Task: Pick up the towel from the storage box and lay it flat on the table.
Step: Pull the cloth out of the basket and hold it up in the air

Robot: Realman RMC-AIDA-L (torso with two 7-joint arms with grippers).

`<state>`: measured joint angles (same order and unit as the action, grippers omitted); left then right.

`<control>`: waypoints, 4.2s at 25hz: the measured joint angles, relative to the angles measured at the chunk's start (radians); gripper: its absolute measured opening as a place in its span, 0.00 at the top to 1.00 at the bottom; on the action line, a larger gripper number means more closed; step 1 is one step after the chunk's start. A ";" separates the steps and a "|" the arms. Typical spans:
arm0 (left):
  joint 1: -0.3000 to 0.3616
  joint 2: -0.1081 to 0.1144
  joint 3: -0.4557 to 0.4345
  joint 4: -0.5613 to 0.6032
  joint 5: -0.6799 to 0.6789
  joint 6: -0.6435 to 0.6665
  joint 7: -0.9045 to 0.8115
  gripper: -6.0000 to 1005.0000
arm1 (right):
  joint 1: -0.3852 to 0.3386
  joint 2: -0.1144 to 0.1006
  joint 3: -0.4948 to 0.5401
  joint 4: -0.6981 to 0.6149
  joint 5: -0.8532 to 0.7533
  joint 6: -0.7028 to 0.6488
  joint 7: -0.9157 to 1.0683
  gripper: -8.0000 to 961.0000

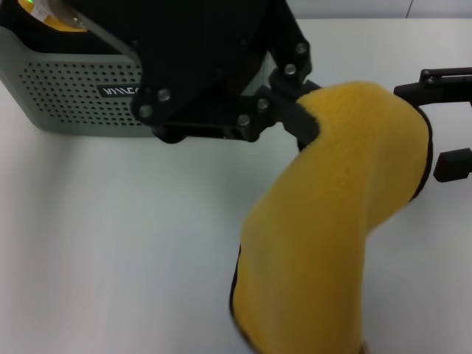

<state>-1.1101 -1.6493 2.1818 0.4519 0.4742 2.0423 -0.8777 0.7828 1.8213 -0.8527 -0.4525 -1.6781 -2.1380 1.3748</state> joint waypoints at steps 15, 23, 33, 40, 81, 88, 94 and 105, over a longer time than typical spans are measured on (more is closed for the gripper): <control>0.273 -0.175 -0.783 0.360 0.697 -0.005 -0.356 0.97 | 0.042 0.061 -0.096 -0.004 0.049 -0.015 0.004 0.19; 0.301 -0.177 -0.784 0.380 0.694 -0.005 -0.370 0.97 | 0.007 0.047 -0.081 0.000 0.073 -0.011 0.017 0.47; 0.294 -0.197 -0.796 0.485 0.690 -0.005 -0.390 0.96 | -0.007 0.048 -0.091 0.001 0.065 0.006 0.027 0.54; 0.288 -0.202 -0.823 0.503 0.693 -0.005 -0.406 0.96 | -0.001 0.061 -0.125 0.001 0.063 -0.009 0.028 0.58; 0.515 -0.376 -1.066 0.403 1.013 -0.119 -0.418 0.96 | -0.078 0.094 -0.184 -0.073 0.207 0.230 -0.113 0.98; 0.595 -0.410 -1.079 0.389 1.011 -0.220 -0.415 0.96 | -0.087 0.117 -0.149 -0.155 0.207 0.307 -0.129 0.98; 0.595 -0.415 -1.141 0.286 1.004 -0.231 -0.418 0.94 | -0.089 0.122 -0.075 -0.179 0.212 0.316 -0.139 0.98; 0.570 -0.445 -1.167 0.131 1.001 -0.321 -0.342 0.86 | -0.079 0.136 -0.055 -0.246 0.260 0.333 -0.150 0.98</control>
<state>-0.5400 -2.0944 1.0149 0.5831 1.4756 1.7216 -1.2198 0.7041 1.9571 -0.9077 -0.6981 -1.4181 -1.8053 1.2250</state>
